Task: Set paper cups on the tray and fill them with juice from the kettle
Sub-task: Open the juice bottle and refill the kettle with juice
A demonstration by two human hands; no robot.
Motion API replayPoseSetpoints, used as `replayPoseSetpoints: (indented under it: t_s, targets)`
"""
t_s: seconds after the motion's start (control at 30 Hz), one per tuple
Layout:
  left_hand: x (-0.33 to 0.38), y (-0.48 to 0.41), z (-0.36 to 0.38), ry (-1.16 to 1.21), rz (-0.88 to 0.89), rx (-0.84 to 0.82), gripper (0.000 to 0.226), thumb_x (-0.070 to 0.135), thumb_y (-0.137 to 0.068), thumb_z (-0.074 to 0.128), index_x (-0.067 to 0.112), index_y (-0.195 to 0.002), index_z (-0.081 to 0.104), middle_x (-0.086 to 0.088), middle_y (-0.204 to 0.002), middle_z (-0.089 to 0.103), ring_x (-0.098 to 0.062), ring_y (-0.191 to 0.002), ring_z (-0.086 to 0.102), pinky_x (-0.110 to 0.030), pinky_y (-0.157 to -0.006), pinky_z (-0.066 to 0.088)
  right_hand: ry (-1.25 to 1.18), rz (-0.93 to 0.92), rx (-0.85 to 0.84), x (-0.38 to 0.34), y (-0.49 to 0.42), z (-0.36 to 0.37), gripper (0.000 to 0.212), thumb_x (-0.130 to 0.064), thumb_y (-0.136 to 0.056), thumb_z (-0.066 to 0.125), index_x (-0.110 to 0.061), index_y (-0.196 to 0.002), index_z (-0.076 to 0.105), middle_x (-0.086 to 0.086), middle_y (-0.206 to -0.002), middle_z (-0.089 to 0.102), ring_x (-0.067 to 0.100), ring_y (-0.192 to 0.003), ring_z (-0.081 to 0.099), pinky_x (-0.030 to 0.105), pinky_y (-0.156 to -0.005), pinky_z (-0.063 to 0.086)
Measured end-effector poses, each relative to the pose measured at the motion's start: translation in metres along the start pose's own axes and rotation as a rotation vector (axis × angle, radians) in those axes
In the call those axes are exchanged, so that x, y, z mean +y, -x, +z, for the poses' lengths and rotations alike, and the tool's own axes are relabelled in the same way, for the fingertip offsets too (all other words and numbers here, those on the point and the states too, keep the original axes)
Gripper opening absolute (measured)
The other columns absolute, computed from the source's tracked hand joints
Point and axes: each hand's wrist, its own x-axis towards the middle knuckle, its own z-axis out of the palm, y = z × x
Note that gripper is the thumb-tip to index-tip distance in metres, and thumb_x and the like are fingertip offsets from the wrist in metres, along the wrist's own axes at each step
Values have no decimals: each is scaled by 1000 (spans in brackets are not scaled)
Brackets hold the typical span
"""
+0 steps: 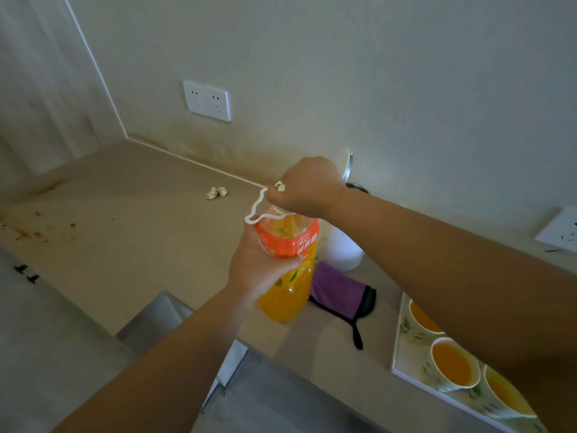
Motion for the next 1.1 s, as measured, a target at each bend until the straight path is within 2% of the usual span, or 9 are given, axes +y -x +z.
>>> replayPoseSetpoints:
  t_s: [0.13,0.23,0.37,0.47,0.57,0.7,0.83,0.93,1.1]
  targets:
    - [-3,-5,-10,-33,-10,-96,80,32,-52,85,41,-116,39,21,-105,58,2,-97,57,-21,-79,48,-43,-303,125,7,-5,4,55,-53,-81,24,-12,-47,38,0,-43,25,21,-45,30,27,-49,20]
    - [-6,-10,-16,-53,-5,-166,82,28,-56,89,43,-117,36,24,-107,56,1,-99,56,-19,-79,48,-30,-466,232,11,-7,4,52,-38,-85,36,-9,-45,52,2,-37,30,20,-39,25,23,-55,26]
    - [-7,-7,-10,-84,24,-112,84,40,-49,86,42,-120,40,17,-114,57,-2,-105,57,-33,-87,53,189,-257,49,4,3,-8,65,-56,-93,22,-11,-75,66,-2,-53,37,20,-53,41,27,-58,28]
    - [-5,-1,-3,-133,29,-22,88,42,-51,86,38,-124,38,10,-121,53,-11,-109,55,-37,-88,52,191,46,-69,-9,11,-21,69,-71,-90,22,-13,-60,45,0,-62,40,15,-54,34,30,-63,27]
    - [-4,1,0,-161,6,6,94,44,-51,85,32,-130,36,7,-123,51,-16,-112,55,-40,-90,51,123,136,-109,-14,8,-20,62,-61,-95,25,-14,-58,37,1,-63,38,14,-55,33,26,-57,26]
    - [-4,0,-5,-169,11,-31,96,46,-51,83,36,-130,32,7,-125,51,-17,-114,54,-41,-92,51,36,-69,-168,2,6,-18,52,-52,-97,34,-14,-61,38,0,-60,37,19,-63,41,29,-50,26]
    - [-2,1,-6,-171,9,-28,95,42,-53,85,37,-131,31,9,-127,51,-17,-114,55,-39,-92,50,48,-303,-255,13,7,-27,35,-47,-99,34,-14,-99,46,0,-83,42,17,-80,41,28,-70,31]
    - [-1,2,-4,-181,1,-13,95,41,-54,85,34,-132,32,7,-127,51,-19,-114,55,-37,-90,49,-4,-287,-309,14,10,-30,40,-42,-100,37,-10,-123,44,-2,-95,38,14,-86,37,24,-74,28]
    - [0,2,-4,-213,-2,-9,95,42,-56,85,30,-134,32,6,-125,51,-20,-113,55,-37,-88,49,-27,-206,-281,3,19,-35,42,-45,-100,36,-13,-126,45,4,-107,52,15,-82,42,27,-72,31]
